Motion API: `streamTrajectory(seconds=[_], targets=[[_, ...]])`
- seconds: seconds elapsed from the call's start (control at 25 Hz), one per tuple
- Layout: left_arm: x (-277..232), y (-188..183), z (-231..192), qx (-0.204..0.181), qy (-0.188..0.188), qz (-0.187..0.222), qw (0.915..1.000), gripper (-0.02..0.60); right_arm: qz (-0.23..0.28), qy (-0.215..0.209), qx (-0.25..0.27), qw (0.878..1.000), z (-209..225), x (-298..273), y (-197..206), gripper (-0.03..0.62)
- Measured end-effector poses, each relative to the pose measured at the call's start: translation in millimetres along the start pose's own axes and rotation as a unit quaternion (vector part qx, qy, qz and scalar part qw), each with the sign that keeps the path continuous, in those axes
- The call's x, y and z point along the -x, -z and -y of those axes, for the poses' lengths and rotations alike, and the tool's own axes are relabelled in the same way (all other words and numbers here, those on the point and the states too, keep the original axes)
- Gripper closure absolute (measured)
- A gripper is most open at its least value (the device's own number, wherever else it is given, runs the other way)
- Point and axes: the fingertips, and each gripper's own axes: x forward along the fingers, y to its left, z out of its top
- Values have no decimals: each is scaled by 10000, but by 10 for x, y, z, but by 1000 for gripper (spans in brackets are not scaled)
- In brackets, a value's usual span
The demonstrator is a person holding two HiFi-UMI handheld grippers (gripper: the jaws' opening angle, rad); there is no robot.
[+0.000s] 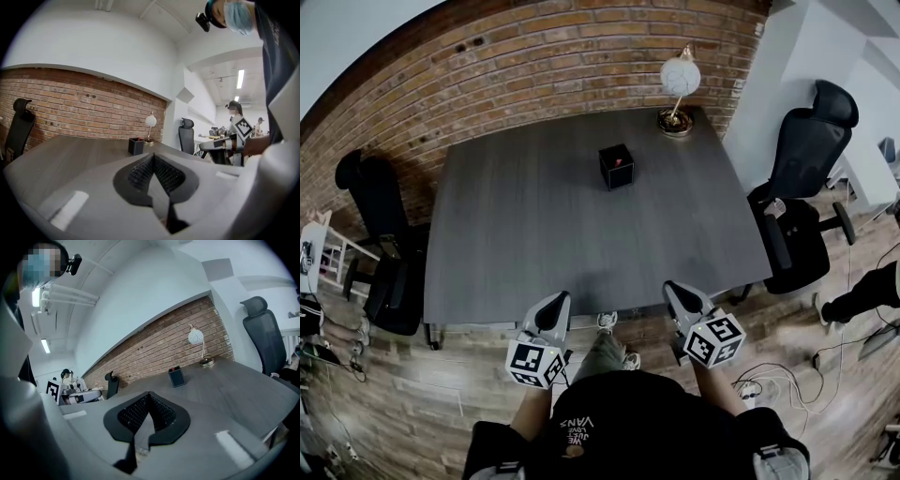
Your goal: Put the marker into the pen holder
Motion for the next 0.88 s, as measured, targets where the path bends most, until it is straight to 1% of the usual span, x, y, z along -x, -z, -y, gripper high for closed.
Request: streamTrajectory(seconds=[0.48, 0.88], targets=[[-72, 7, 1, 10, 39, -27, 10000, 529, 49, 179, 6, 9998, 97, 34, -27, 594], [-159, -1, -71, 57, 8, -56, 10000, 529, 33, 150, 75, 9999, 115, -84, -72, 594]])
